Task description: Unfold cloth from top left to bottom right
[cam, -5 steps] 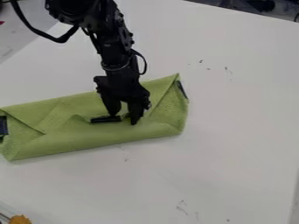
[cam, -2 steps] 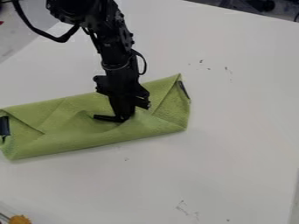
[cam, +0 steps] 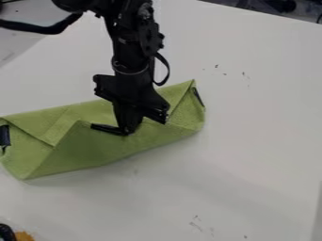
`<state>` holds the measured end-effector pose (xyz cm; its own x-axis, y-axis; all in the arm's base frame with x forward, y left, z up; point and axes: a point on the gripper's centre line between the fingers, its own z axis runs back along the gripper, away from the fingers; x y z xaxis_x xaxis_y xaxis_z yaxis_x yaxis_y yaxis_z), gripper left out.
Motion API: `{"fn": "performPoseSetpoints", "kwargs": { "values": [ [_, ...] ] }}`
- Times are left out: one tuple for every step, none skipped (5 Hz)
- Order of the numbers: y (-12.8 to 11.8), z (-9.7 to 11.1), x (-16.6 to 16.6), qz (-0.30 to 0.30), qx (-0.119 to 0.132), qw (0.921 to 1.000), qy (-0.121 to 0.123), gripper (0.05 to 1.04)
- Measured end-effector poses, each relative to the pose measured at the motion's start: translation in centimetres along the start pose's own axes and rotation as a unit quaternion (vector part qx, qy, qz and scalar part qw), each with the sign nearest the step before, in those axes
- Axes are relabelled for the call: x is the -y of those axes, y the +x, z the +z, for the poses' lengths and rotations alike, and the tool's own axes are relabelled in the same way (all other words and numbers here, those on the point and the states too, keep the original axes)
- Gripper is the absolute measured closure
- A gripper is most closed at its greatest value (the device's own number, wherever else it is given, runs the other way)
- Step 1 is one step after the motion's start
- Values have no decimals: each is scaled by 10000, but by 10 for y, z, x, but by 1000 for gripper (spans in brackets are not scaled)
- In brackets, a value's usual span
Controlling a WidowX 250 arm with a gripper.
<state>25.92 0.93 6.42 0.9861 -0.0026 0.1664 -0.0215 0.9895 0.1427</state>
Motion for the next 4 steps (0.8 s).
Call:
{"fn": "performPoseSetpoints", "kwargs": {
  "values": [
    [-40, 9, 23, 673, -127, 9976, 15, 1026],
    [-73, -8, 46, 1302, -400, 9898, -410, 1026],
    [-90, -33, 61, 1600, -562, 9824, -783, 1001],
    [-89, -38, 67, 1641, -542, 9801, -975, 844]
  ]
}}
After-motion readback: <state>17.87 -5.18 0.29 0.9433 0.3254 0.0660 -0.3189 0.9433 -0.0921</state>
